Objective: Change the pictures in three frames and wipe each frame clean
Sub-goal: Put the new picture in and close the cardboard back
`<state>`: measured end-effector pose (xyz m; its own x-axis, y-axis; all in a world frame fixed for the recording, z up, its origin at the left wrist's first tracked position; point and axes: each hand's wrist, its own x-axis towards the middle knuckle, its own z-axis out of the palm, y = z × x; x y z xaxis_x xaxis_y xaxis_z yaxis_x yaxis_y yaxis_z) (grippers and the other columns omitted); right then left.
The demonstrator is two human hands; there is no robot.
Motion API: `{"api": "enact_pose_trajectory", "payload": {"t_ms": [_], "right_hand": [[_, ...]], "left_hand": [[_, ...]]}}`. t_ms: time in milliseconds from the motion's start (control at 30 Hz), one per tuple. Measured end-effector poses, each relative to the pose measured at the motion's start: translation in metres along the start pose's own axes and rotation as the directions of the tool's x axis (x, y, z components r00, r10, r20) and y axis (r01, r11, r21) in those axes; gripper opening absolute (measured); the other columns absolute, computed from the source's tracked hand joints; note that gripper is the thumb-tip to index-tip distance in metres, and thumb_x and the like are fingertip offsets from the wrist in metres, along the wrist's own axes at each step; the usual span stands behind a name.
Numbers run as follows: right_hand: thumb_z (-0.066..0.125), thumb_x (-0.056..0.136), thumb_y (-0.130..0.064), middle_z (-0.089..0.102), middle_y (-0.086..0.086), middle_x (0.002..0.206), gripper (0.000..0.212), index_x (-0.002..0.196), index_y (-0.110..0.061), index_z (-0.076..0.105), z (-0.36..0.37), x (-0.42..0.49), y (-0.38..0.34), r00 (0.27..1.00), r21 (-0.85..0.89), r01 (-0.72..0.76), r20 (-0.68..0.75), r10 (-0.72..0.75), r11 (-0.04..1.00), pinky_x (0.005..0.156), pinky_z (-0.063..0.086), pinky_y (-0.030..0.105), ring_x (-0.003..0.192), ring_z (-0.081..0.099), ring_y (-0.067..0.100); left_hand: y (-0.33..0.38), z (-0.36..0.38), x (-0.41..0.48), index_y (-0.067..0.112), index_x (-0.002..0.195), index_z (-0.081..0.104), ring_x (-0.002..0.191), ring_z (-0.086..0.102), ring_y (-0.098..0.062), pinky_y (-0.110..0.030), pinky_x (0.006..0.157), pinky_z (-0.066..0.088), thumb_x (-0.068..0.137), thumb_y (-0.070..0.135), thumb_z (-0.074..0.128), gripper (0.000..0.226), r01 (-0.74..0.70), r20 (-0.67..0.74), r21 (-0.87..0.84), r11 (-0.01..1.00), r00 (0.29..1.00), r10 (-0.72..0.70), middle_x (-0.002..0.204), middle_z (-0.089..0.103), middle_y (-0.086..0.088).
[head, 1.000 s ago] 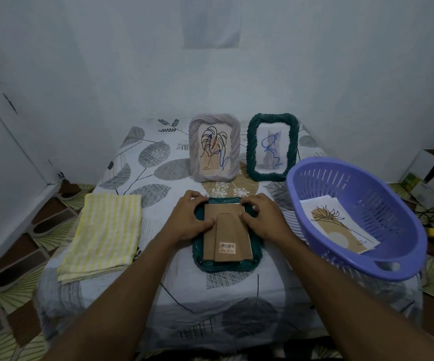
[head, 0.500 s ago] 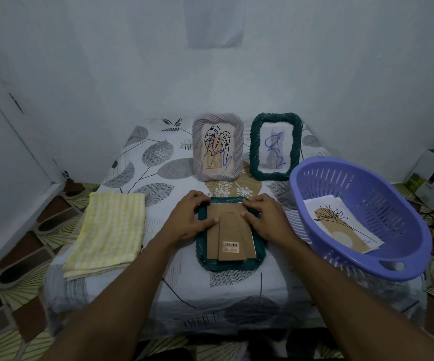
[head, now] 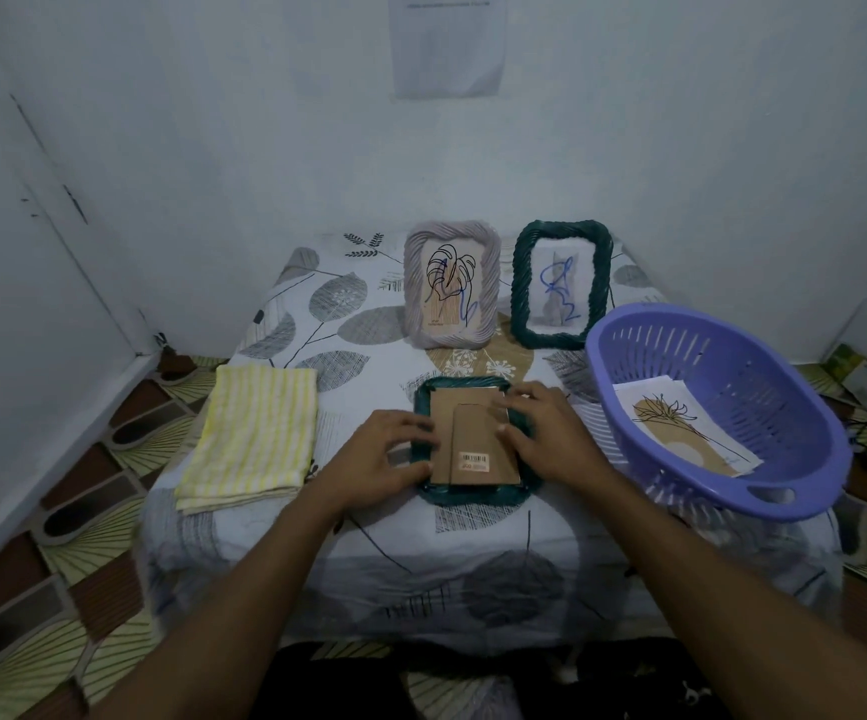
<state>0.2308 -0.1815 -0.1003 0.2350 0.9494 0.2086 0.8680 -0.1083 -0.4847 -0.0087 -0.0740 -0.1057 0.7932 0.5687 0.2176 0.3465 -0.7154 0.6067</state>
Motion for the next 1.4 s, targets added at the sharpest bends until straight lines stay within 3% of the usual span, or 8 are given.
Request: {"api": "enact_pose_trajectory", "payload": {"t_ms": [133, 267, 400, 567, 800, 1000, 1133, 1400], "right_hand": [[0.065, 0.089, -0.023, 0.061, -0.001, 0.125, 0.029, 0.117, -0.018, 0.069, -0.004, -0.038, -0.002, 0.999, 0.036, 0.049, -0.005, -0.049, 0.998, 0.093, 0.033, 0.022, 0.117, 0.048, 0.017], [0.072, 0.084, -0.020, 0.064, 0.001, 0.126, 0.032, 0.116, -0.017, 0.071, -0.011, -0.054, 0.001, 1.000, 0.164, 0.016, 0.010, -0.018, 0.986, 0.103, 0.045, 0.035, 0.116, 0.056, 0.016], [0.073, 0.083, -0.020, 0.064, 0.000, 0.127, 0.032, 0.115, -0.017, 0.071, -0.010, -0.056, 0.003, 1.000, 0.235, -0.018, 0.007, 0.016, 0.972, 0.104, 0.045, 0.031, 0.114, 0.057, 0.011], [0.073, 0.083, -0.021, 0.062, 0.001, 0.130, 0.032, 0.114, -0.016, 0.071, -0.010, -0.056, 0.004, 1.000, 0.235, -0.028, 0.014, 0.026, 0.971, 0.105, 0.044, 0.033, 0.117, 0.056, 0.012], [0.073, 0.084, -0.022, 0.062, 0.001, 0.129, 0.031, 0.113, -0.014, 0.072, -0.010, -0.056, 0.003, 1.000, 0.208, -0.005, 0.006, 0.003, 0.978, 0.102, 0.043, 0.027, 0.116, 0.056, 0.013], [0.073, 0.084, -0.024, 0.062, 0.000, 0.129, 0.031, 0.114, -0.015, 0.072, -0.010, -0.057, 0.003, 1.000, 0.209, -0.008, 0.011, 0.006, 0.978, 0.104, 0.044, 0.032, 0.117, 0.056, 0.012], [0.074, 0.083, -0.024, 0.062, -0.001, 0.129, 0.032, 0.114, -0.016, 0.071, -0.013, -0.058, 0.004, 1.000, 0.217, -0.002, 0.025, -0.004, 0.976, 0.105, 0.043, 0.029, 0.117, 0.056, 0.009], [0.069, 0.086, -0.011, 0.060, -0.001, 0.132, 0.033, 0.119, -0.016, 0.069, -0.018, -0.055, 0.009, 0.995, 0.269, -0.018, 0.099, -0.009, 0.963, 0.108, 0.042, 0.033, 0.120, 0.056, 0.012]], "left_hand": [[0.006, 0.001, -0.016, 0.022, 0.113, 0.070, 0.123, 0.049, -0.008, -0.028, 0.107, 0.036, 0.077, 0.034, 0.071, 0.038, 0.037, 0.044, -0.074, 0.997, 0.998, -0.034, 0.133, 0.055, 0.011], [0.015, 0.001, -0.014, 0.014, 0.110, 0.069, 0.117, 0.055, -0.011, -0.030, 0.105, 0.042, 0.078, 0.017, 0.078, 0.034, 0.080, 0.006, -0.122, 0.989, 0.997, -0.080, 0.129, 0.060, 0.003], [0.019, 0.007, -0.019, 0.016, 0.085, 0.067, 0.110, 0.057, -0.014, -0.034, 0.096, 0.048, 0.073, 0.018, 0.081, 0.018, 0.090, -0.137, -0.075, 0.993, 0.986, -0.100, 0.123, 0.058, -0.001], [0.021, 0.013, -0.019, 0.017, 0.076, 0.073, 0.109, 0.058, -0.015, -0.040, 0.096, 0.049, 0.076, 0.016, 0.078, 0.005, 0.088, -0.136, -0.012, 0.996, 0.987, -0.089, 0.119, 0.061, -0.002], [0.022, 0.019, -0.022, 0.010, 0.089, 0.076, 0.110, 0.055, -0.012, -0.025, 0.096, 0.039, 0.082, 0.009, 0.072, 0.008, 0.107, -0.139, -0.131, 0.986, 0.982, -0.125, 0.116, 0.059, 0.001], [0.019, 0.017, -0.023, 0.013, 0.096, 0.074, 0.106, 0.057, -0.010, -0.023, 0.094, 0.043, 0.080, 0.010, 0.074, 0.016, 0.068, -0.145, -0.143, 0.987, 0.985, -0.089, 0.113, 0.062, 0.001], [0.017, 0.017, -0.022, 0.012, 0.091, 0.076, 0.107, 0.058, -0.009, -0.024, 0.095, 0.042, 0.081, 0.008, 0.073, 0.011, 0.060, -0.108, -0.151, 0.987, 0.991, -0.077, 0.112, 0.063, 0.006], [0.016, 0.018, -0.024, 0.014, 0.094, 0.077, 0.104, 0.058, -0.006, -0.018, 0.092, 0.042, 0.082, 0.008, 0.072, 0.014, 0.021, -0.157, -0.129, 0.991, 0.987, -0.041, 0.114, 0.068, 0.005]]}}
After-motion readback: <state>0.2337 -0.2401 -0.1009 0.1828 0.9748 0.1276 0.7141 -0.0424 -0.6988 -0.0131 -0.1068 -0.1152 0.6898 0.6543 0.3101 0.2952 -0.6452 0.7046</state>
